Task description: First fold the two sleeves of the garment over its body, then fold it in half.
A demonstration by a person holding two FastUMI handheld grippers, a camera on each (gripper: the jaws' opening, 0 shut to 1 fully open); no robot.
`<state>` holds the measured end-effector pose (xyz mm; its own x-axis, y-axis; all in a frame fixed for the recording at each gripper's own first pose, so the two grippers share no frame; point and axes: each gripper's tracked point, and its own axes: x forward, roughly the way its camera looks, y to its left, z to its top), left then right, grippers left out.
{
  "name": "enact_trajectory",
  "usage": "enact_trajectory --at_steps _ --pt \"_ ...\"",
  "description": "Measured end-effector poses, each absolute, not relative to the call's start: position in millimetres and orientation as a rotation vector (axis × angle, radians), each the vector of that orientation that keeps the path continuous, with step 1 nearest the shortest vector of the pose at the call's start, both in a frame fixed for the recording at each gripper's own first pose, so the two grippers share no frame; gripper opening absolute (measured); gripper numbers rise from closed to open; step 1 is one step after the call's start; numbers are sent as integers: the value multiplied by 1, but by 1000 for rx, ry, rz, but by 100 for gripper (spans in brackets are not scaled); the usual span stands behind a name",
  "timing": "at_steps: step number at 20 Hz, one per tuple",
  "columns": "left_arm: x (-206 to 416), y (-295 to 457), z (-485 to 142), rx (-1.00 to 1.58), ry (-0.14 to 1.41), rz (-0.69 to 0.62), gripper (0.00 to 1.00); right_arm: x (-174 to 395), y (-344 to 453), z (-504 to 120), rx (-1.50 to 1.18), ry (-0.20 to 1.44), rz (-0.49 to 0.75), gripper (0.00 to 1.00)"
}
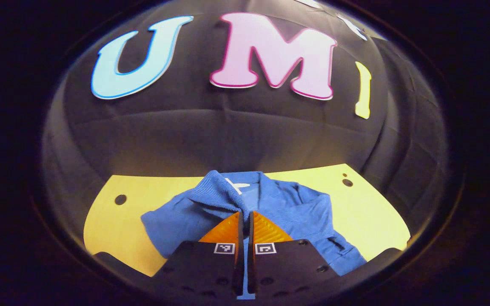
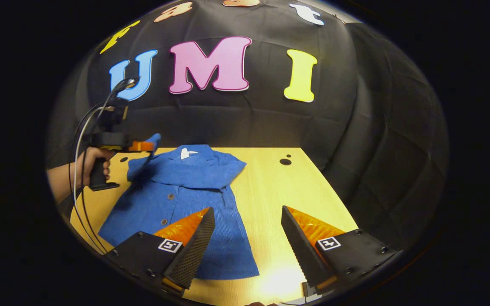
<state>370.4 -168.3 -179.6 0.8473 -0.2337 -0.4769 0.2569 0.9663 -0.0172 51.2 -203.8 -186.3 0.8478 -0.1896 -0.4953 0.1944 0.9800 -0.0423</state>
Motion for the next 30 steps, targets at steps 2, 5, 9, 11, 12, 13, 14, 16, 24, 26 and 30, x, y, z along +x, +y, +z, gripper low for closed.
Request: enact_trajectory --at_steps 2,5,9,11,12,13,14,16,24,26,30 --pt "381 -223 -192 80 518 -333 0 41 -213 -189 6 526 -226 99" --pt "390 -287 -219 127 565 -370 1 30 -228 -195 19 544 -275 99" --pt "384 -357 -260 124 675 -481 30 14 -245 -204 60 571 -337 99" --pt "373 -385 -259 96 656 -530 67 10 -249 -207 59 577 -352 99" --pt "370 -389 -252 111 633 -534 85 10 -249 -209 58 581 -353 99" --pt "367 -392 -246 134 611 -537 83 10 -249 -211 59 585 -353 99" --pt "362 -389 -240 153 587 -543 83 11 -248 -212 67 586 -351 99" --pt "345 -379 -226 165 532 -572 83 13 -241 -217 100 599 -337 99" --pt "223 -232 -188 86 491 -455 83 19 -218 -233 118 616 -277 100" --pt "183 -179 -207 87 547 -381 83 18 -217 -256 112 668 -278 99" --pt "98 -63 -276 103 729 -169 83 6 -213 -301 139 800 -268 100"
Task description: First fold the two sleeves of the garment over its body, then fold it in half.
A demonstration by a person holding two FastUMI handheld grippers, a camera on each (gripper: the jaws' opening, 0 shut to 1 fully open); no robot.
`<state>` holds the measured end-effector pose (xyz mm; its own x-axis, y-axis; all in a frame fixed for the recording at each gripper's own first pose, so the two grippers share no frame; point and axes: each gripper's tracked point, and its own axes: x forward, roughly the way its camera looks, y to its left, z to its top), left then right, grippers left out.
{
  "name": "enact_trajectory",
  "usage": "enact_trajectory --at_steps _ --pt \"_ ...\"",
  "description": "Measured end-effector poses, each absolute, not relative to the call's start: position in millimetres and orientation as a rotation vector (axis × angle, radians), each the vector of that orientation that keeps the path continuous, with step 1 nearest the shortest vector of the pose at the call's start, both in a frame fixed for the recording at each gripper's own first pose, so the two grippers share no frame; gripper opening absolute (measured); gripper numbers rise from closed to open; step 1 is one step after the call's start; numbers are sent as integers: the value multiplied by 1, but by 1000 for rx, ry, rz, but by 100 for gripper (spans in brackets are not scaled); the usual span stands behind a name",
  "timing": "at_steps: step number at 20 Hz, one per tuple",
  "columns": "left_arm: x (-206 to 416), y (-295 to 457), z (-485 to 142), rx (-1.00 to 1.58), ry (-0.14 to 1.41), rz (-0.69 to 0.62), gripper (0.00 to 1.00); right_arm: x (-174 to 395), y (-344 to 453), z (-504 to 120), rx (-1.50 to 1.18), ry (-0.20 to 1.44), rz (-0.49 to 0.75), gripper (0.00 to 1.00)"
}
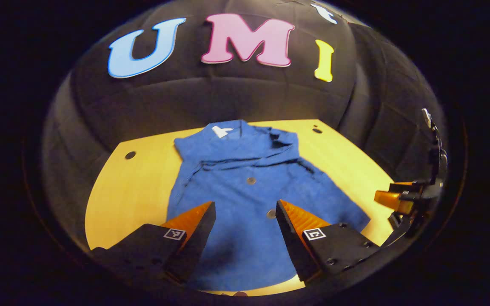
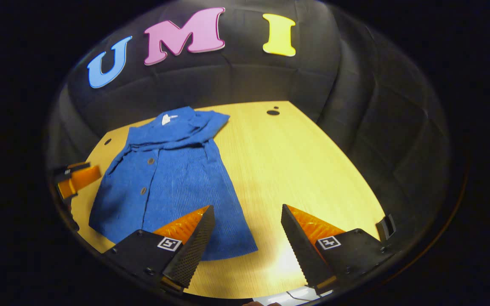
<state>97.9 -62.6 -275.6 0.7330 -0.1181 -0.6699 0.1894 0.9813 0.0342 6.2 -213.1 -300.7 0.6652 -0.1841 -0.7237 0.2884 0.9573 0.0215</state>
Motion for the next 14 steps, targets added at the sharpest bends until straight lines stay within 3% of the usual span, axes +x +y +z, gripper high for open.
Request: enact_trajectory --at_steps 5,12,13,14 --pt "15 -1 -351 8 950 -19 83 -14 -198 -357 188 996 -226 100" --pt "16 -28 -375 35 997 -35 81 -22 -197 -380 165 1065 -252 99" --pt "17 -31 -373 34 992 -40 78 -21 -196 -380 166 1072 -250 93" --pt "22 -32 -375 32 992 -41 77 -20 -196 -380 162 1080 -246 100"
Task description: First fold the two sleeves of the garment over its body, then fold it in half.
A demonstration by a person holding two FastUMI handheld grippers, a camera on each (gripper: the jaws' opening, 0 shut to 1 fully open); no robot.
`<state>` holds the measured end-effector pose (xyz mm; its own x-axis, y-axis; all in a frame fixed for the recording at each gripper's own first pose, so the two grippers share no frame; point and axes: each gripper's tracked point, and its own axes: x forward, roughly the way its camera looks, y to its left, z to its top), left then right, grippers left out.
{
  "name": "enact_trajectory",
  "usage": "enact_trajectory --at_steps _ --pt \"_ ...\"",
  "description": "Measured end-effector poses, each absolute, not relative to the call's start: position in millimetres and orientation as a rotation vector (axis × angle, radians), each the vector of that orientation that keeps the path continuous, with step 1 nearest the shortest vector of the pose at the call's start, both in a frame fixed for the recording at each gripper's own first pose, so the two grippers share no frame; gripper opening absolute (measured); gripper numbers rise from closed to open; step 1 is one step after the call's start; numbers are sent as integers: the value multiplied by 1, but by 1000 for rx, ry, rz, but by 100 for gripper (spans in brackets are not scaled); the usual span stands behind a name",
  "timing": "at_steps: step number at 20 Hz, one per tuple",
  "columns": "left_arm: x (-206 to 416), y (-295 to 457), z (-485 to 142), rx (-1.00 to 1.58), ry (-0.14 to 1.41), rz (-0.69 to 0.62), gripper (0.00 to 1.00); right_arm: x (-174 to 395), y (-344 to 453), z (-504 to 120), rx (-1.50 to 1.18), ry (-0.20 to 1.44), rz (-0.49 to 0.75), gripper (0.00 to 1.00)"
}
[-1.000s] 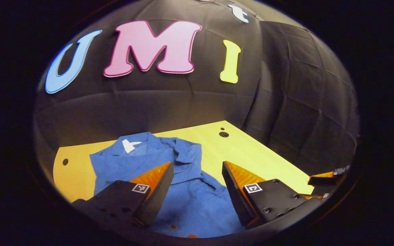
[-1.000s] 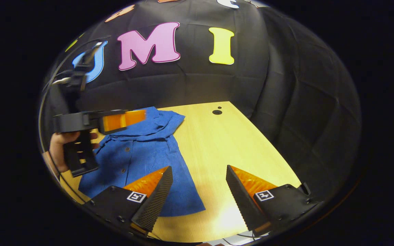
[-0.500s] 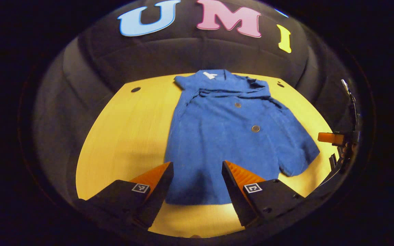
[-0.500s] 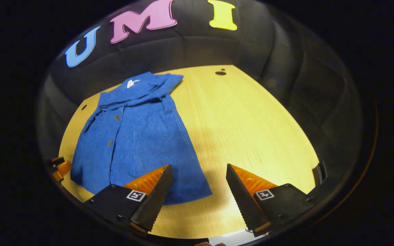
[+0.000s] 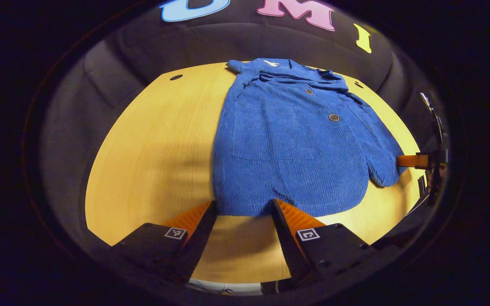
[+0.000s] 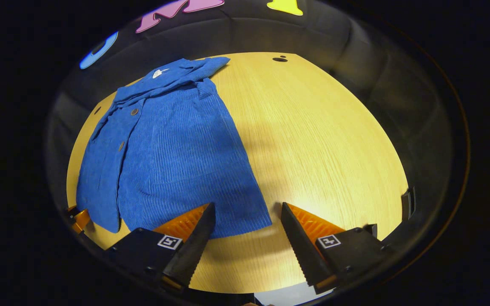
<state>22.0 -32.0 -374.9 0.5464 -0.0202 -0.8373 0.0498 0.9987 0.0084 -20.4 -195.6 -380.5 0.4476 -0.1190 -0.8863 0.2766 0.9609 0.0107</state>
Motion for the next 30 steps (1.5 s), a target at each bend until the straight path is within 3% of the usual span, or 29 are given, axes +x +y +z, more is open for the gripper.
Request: enact_trajectory --at_steps 1,2,3,4,5,6,7,8,9,10,11,12,13,15,22,30 --pt "26 -35 -374 35 987 -52 77 -20 -195 -381 163 1090 -247 99" --pt "30 -40 -378 39 983 -51 71 -19 -195 -382 171 1106 -244 91" --pt "30 -45 -375 35 981 -55 60 -17 -196 -381 174 1108 -245 97" --pt "31 -48 -376 33 979 -59 55 -14 -194 -380 179 1113 -246 92" --pt "32 -51 -372 39 978 -63 40 -12 -192 -382 186 1115 -244 70" --pt "34 -53 -376 44 981 -72 39 -8 -190 -381 195 1111 -239 69" --pt "36 -56 -377 49 984 -84 39 -8 -184 -382 203 1117 -227 35" --pt "43 -58 -389 50 976 -77 34 -7 -183 -384 189 1129 -229 28" --pt "38 -57 -376 12 978 -52 20 -6 -181 -383 168 1136 -214 13" --pt "39 -57 -376 -2 974 -40 6 -7 -181 -379 138 1148 -205 13" --pt "38 -58 -376 -4 965 -42 7 -4 -179 -382 101 1154 -184 5" --pt "39 -63 -376 -9 964 -61 2 -1 -179 -381 75 1153 -165 5" --pt "40 -66 -374 -13 960 -82 2 -2 -177 -379 65 1149 -148 0" --pt "37 -73 -374 -18 985 -146 0 -1 -173 -379 89 1148 -111 1" --pt "43 -69 -340 -33 945 -141 0 21 -166 -344 183 1045 -114 1" --pt "100 -73 -281 -150 847 -182 0 96 -161 -278 190 912 -76 1"
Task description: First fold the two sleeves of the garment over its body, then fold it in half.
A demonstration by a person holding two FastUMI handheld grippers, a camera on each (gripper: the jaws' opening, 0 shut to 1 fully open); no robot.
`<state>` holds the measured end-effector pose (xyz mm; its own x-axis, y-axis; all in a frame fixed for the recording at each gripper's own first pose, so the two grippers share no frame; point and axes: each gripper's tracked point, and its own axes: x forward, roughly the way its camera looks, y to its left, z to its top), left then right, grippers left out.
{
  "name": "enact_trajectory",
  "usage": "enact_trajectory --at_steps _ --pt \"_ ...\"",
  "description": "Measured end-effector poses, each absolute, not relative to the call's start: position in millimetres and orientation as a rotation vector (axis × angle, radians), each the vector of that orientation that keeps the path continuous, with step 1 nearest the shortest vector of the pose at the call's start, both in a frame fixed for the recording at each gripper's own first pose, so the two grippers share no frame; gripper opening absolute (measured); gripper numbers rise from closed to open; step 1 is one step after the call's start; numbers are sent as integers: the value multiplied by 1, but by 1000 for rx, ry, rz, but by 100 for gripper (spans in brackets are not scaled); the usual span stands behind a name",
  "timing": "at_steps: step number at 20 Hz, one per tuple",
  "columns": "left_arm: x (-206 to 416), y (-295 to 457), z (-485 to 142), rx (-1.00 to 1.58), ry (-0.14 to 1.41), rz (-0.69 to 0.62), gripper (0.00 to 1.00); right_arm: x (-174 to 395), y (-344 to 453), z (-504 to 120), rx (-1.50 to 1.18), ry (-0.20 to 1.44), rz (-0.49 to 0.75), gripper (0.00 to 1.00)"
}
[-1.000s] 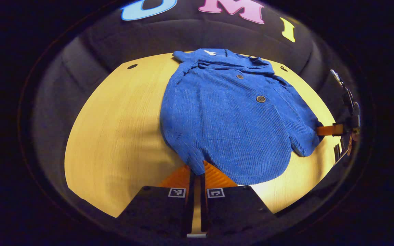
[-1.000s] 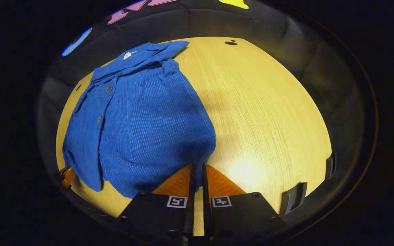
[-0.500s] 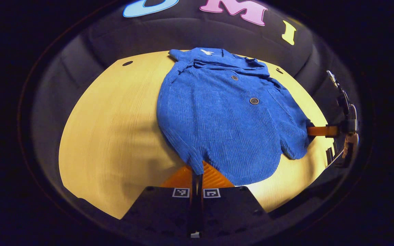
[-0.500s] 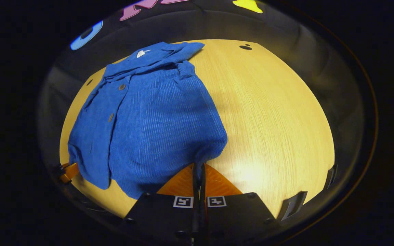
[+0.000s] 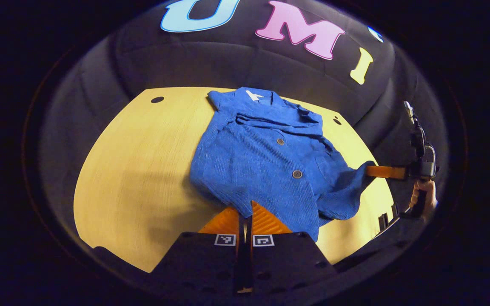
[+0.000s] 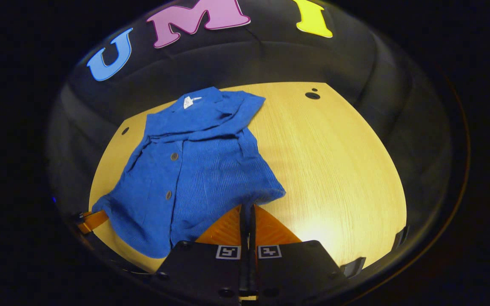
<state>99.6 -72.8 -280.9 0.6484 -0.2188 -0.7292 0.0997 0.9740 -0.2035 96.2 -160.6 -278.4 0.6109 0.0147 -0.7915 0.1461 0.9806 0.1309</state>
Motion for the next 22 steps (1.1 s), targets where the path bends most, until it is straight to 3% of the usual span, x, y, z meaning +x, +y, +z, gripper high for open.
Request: enact_trajectory --at_steps 15,18,22 --pt "336 -80 -177 32 580 -270 0 326 -169 -172 109 633 -26 1" --pt "402 -78 -180 49 527 -236 0 386 -185 -170 54 539 -48 0" --pt "488 -54 -202 181 396 -162 0 446 -211 -210 14 487 -127 0"
